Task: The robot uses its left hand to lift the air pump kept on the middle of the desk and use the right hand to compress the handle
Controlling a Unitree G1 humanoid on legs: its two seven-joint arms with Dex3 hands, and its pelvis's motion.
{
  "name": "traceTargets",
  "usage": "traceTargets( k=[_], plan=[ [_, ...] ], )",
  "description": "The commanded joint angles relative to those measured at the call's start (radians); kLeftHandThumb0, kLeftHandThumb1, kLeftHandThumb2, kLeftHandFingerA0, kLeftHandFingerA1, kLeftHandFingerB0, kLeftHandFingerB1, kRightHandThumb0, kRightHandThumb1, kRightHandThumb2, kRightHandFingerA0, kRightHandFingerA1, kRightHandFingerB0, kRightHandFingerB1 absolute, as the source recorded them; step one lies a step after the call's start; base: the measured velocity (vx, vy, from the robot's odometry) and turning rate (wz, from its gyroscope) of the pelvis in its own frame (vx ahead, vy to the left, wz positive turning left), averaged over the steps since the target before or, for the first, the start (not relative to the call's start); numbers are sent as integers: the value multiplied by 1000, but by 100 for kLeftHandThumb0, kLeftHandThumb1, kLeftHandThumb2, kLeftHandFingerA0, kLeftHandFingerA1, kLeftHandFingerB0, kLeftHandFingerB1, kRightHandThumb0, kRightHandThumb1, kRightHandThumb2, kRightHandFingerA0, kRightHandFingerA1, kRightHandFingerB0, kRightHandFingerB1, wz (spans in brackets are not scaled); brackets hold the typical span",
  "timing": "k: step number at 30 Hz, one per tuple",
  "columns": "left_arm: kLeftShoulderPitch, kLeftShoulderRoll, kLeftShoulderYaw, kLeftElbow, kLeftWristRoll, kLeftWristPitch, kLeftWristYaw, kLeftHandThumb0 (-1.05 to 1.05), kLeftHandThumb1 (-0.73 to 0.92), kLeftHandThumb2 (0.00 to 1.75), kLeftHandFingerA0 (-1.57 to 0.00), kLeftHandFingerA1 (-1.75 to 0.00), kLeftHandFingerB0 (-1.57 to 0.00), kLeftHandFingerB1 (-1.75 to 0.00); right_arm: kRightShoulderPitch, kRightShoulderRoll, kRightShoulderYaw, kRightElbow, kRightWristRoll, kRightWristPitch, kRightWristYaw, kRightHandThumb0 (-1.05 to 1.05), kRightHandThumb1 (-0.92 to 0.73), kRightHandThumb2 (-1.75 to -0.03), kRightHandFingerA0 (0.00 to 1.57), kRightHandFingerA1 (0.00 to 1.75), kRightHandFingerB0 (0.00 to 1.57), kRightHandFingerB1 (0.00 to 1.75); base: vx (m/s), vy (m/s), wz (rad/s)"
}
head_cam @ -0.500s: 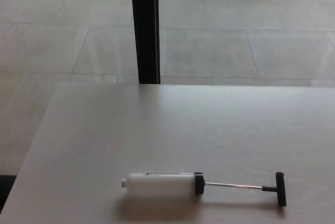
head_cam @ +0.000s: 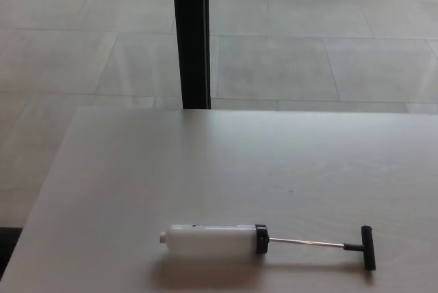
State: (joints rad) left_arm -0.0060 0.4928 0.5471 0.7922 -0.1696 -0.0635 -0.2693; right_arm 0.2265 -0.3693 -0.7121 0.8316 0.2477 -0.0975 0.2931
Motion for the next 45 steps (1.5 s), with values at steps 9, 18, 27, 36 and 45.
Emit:
traceTargets(
  k=[9, 18, 27, 36, 45],
  plan=[
    [-238, 59, -433, -839, 267, -79, -106, -79, 64, 60, -26, -44, -28, -34, -17, -31, -25, -30, 83, -32, 42, -84, -66, -109, 11, 61, 0, 28, 0, 0, 0],
    [-357, 60, -680, -985, 424, -48, -196, -75, 67, 61, -20, -45, -20, -30, -26, -31, -25, -18, 88, -37, 48, -84, -67, -109, 13, 62, 0, 29, 0, 0, 0],
    [-403, 7, -889, -969, 521, -6, -185, -80, 71, 62, -18, -50, -21, -34, -65, -38, -28, -4, 87, -67, 23, -85, -70, -99, 8, 55, 5, 34, 0, 0, 0],
    [-343, -14, -978, -944, 568, -50, -96, -77, 68, 61, -22, -58, -26, -38, -79, -26, -9, -127, 66, -94, -1, -80, -87, -67, 19, 56, 11, 30, 0, 0, 0],
    [-340, 46, -1011, -979, 681, -26, -86, -85, 68, 61, -18, -54, -25, -37, -66, -17, -1, -137, 39, -101, -45, -76, -89, -67, 23, 54, 12, 31, 0, 0, 0]
  ],
)
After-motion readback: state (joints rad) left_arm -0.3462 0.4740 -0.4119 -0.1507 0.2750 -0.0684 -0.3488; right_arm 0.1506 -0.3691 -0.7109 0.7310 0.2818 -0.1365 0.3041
